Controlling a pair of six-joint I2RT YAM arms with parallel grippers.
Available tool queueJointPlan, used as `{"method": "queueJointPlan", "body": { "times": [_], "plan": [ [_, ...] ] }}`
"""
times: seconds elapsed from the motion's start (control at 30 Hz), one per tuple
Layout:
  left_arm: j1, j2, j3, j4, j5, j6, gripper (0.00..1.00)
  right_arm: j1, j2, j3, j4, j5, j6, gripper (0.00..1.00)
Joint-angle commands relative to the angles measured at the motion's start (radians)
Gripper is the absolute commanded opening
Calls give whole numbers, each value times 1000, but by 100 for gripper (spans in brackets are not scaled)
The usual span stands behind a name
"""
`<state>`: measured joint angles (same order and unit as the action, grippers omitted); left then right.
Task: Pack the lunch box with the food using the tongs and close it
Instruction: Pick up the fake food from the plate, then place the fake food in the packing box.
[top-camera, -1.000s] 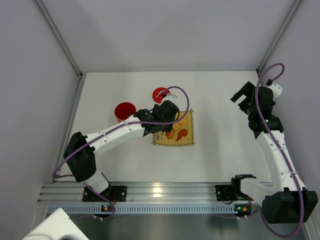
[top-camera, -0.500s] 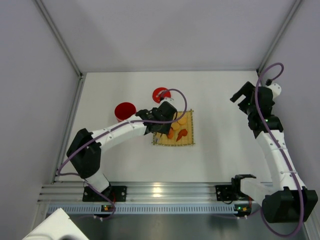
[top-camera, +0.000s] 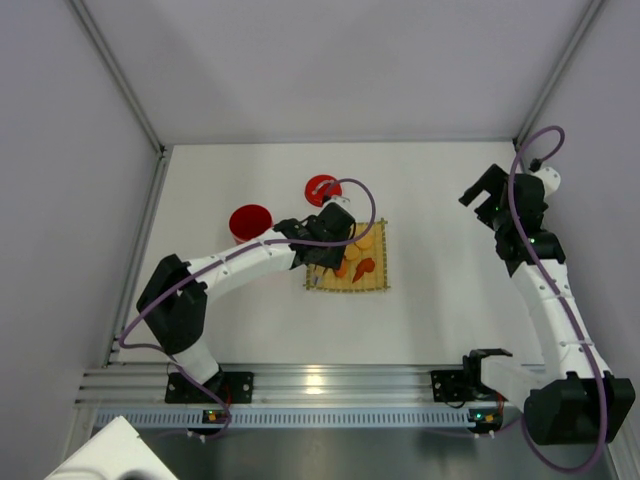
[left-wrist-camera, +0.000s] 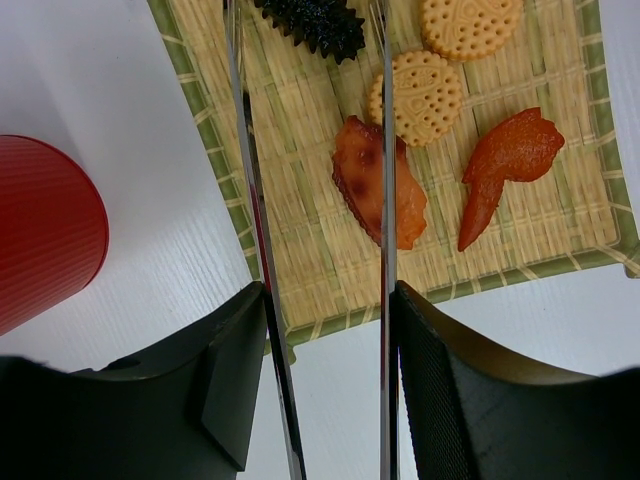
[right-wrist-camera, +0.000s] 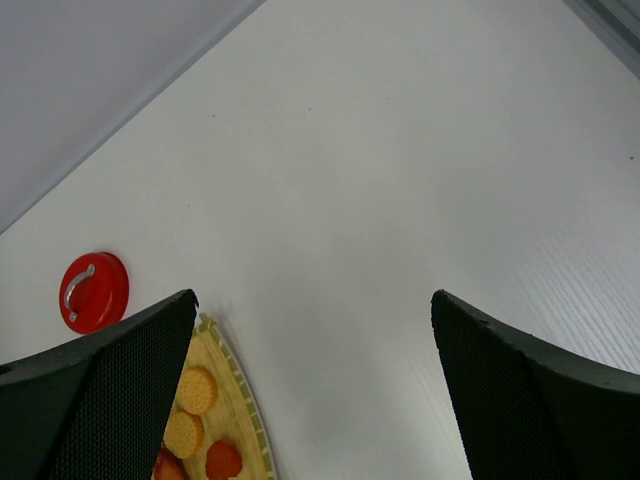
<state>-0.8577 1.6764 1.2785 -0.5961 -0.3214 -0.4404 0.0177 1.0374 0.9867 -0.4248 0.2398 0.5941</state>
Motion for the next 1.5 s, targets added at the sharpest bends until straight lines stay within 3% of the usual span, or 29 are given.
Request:
{"method": "queueJointPlan", "body": {
  "times": [0.0,0.27,0.4,0.8,1.2,1.47],
  "plan": [
    [5,-3,5,35,12,-6,56,4,3,-5,46,1,-14,99],
    [5,-12,18,24,7,-9,49,4,3,-5,47,-7,-16,99],
    [5,-26,31,4,-2,-4,40,4,3,-5,47,-13,-13,99],
    [3,-89,93,-60,-22,20,31,5,4,-2,52,-16,-10,100],
    [5,-214,159,-168,-113,40,31,4,10,6,58,-25,-7,99],
    [5,-317,208,-321,-222,35,32,4,13,-2,63,-46,4,99]
  ]
}}
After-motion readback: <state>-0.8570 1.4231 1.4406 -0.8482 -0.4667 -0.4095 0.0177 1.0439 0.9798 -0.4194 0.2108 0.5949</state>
